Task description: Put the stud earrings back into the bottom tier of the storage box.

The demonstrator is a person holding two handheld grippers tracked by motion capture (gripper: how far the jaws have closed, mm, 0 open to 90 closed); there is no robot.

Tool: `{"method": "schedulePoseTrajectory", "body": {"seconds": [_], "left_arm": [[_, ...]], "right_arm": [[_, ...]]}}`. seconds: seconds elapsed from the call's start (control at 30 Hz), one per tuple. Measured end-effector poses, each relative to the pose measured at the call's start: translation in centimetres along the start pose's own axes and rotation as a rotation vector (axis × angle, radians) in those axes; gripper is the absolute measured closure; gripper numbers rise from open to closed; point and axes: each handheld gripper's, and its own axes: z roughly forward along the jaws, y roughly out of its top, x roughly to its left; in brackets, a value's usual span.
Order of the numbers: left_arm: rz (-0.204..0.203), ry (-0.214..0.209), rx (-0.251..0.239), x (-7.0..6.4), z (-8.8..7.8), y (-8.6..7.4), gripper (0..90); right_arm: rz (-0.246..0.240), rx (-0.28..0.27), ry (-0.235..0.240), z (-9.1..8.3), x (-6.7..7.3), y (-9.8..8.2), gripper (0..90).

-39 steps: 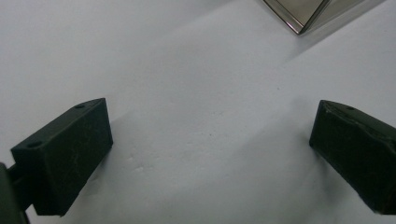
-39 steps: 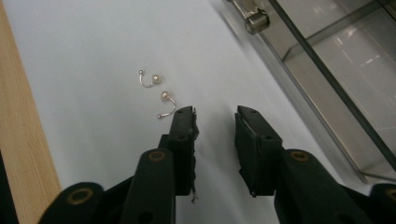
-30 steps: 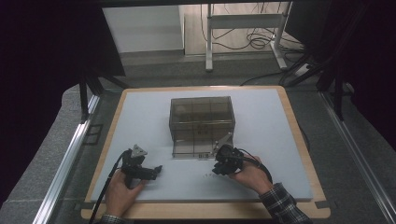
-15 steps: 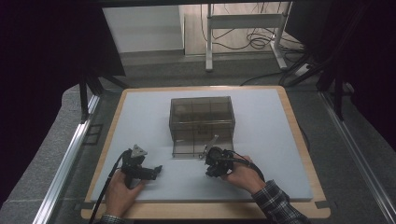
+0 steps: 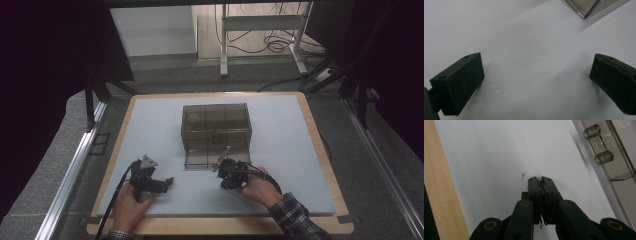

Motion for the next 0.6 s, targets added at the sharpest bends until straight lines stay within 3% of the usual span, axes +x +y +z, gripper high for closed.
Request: {"method": "schedulePoseTrajectory", "body": {"seconds": [0.17,0.6], "left_arm": [[0.004,-0.001,0.004,0.0,0.0,0.0,0.0],[0.009,0.0,0.005,0.1,0.0,0.0,0.0]], "right_arm": [[0.03,-0.016,0.036,-0.3,-0.6,-0.2,85.3],[0.065,-0.036,0.046,-1.7,-1.8,0.0,84.9]]}}
